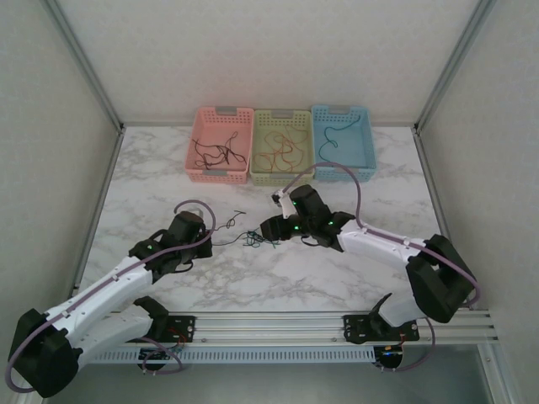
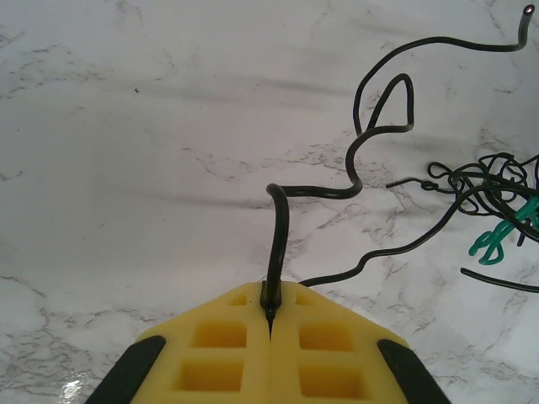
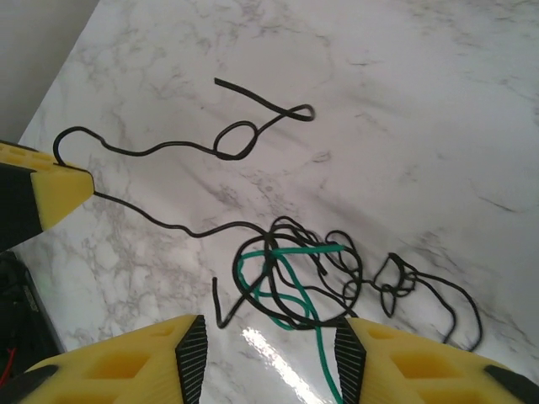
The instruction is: Untangle the cables
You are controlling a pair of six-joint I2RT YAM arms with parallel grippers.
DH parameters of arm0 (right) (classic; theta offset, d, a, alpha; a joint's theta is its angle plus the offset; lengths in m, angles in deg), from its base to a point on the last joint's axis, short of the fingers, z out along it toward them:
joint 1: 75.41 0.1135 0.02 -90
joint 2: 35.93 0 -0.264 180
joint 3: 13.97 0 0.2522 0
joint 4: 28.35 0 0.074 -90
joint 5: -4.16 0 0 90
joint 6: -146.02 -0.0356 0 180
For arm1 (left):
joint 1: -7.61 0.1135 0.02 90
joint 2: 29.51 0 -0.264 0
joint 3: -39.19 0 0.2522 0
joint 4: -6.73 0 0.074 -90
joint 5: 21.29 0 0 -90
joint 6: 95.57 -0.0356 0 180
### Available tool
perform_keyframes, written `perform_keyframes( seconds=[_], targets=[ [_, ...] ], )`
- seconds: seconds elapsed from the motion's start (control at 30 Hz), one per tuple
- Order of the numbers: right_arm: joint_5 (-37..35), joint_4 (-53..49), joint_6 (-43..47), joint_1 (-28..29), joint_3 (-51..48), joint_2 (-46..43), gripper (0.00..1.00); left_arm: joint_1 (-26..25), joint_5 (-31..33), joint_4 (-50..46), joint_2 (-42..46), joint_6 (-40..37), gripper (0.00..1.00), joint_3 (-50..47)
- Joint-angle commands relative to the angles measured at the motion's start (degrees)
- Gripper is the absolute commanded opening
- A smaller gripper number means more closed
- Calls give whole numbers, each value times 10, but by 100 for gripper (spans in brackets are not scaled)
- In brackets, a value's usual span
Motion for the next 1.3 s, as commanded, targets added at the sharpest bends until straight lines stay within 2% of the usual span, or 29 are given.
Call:
perform_keyframes(
  seconds=[0.0,0.23,0.37,0.63,0.97,1.13,1.27],
  targets=[
    [8,-30,25,12,31,31,49,5,-3,5,5,-3,0,-7],
    [12,-47,39,25,64,81,50,5,-3,2,3,-5,0,-2],
    [-28,-56,35,24,73,97,50,5,-4,2,1,-6,0,-2],
    [-45,-69,22,24,107,127,54,5,-3,1,-4,-7,0,1],
    [-20,-71,9,21,129,155,54,5,-2,-1,-3,-10,0,3],
    [-9,-62,4,17,128,161,51,5,-3,1,-8,-13,0,4],
    [-2,-55,1,16,127,160,42,5,-2,4,-7,-12,0,1]
  ],
)
